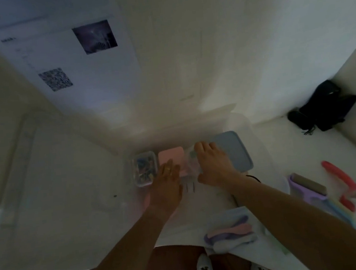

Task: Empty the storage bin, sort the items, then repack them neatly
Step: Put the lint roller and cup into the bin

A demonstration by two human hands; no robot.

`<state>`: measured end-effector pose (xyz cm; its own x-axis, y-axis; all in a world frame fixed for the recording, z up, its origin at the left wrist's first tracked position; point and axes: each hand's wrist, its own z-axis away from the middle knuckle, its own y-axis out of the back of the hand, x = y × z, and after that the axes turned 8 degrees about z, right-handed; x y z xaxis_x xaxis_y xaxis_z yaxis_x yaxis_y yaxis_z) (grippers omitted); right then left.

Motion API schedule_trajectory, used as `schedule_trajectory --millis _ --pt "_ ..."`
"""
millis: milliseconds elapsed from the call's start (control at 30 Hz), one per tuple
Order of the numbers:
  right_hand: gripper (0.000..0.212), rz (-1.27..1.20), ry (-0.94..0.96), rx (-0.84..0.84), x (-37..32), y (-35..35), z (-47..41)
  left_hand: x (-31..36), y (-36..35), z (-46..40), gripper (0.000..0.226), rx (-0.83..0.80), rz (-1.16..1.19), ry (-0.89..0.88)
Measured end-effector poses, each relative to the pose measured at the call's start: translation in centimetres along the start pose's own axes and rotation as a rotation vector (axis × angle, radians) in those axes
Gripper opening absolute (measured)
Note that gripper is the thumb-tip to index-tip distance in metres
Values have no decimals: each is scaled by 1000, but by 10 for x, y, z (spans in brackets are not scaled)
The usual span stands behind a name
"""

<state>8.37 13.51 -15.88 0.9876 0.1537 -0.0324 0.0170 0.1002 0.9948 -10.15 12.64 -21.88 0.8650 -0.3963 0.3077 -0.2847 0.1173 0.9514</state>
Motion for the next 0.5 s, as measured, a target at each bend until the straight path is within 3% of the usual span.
schedule_trajectory --millis 200,300,367,500 --pt "66 -20 -59 11 9 -12 -23 -2 -5 -7 53 -18 -38 54" --pt "75 -118 -77 -17 5 -15 -28 0 -6 -6 58 -17 -41 58" --pt "69 -171 -125 -11 4 -18 -28 3 -8 -8 61 -7 -23 54" --pt "54 -50 -82 45 3 -20 -19 -2 -19 -12 61 21 49 -130"
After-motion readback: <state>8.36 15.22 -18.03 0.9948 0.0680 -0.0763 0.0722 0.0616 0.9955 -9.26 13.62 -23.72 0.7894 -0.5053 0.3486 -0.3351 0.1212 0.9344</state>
